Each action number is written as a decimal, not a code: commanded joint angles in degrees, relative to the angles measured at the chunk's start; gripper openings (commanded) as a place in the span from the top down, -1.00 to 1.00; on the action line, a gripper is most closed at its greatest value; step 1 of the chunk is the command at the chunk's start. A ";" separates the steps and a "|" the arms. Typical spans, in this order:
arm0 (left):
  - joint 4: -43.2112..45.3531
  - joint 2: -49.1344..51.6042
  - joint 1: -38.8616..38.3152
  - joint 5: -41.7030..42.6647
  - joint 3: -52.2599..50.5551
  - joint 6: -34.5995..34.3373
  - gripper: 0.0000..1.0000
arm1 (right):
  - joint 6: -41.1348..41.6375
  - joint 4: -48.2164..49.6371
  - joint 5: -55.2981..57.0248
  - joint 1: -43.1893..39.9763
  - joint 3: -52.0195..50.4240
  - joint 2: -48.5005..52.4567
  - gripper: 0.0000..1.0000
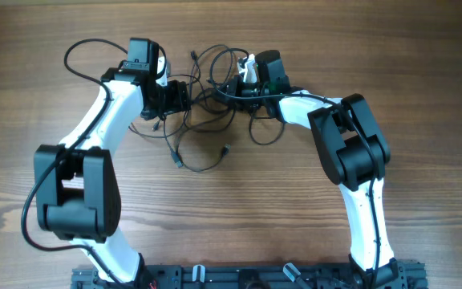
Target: Untangle cables
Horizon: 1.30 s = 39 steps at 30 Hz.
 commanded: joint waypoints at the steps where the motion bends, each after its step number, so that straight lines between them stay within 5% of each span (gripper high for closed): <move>1: -0.92 2.95 -0.15 -6.12 -0.37 -0.28 -0.46 | 0.42 -2.36 5.75 0.39 -1.64 5.11 0.67; 6: -2.89 3.17 -0.50 -4.00 -0.39 -0.52 -0.15 | 0.46 -2.25 5.79 0.39 -1.64 5.11 0.66; 12: -5.62 4.79 -1.84 -3.65 -0.39 -0.52 -0.15 | 0.87 -2.29 3.65 0.22 -1.64 5.11 0.76; 15: -4.96 4.85 -1.84 -3.63 -0.39 -0.63 0.21 | 0.87 -0.81 0.04 -1.07 -1.64 4.83 0.82; 18: -4.11 4.85 -1.84 -3.65 -0.39 -1.90 0.27 | 0.90 4.48 -8.85 -2.95 -1.62 4.44 0.88; 21: -2.64 4.85 -1.84 -3.63 -0.39 -2.03 0.92 | 0.52 -2.45 -6.64 -4.11 -1.64 4.48 0.91; 24: -1.53 4.35 -1.81 -3.43 -0.20 -2.03 0.92 | -1.25 -10.14 4.63 -4.04 -1.64 4.48 0.91; 33: 2.43 -15.87 -1.81 -3.45 3.87 -2.54 0.92 | -1.97 -11.32 7.56 -4.02 -1.64 4.48 0.91; 39: 27.91 -36.79 -1.81 -5.31 4.81 -3.74 0.92 | -1.97 -11.30 7.72 -4.02 -1.64 4.48 0.91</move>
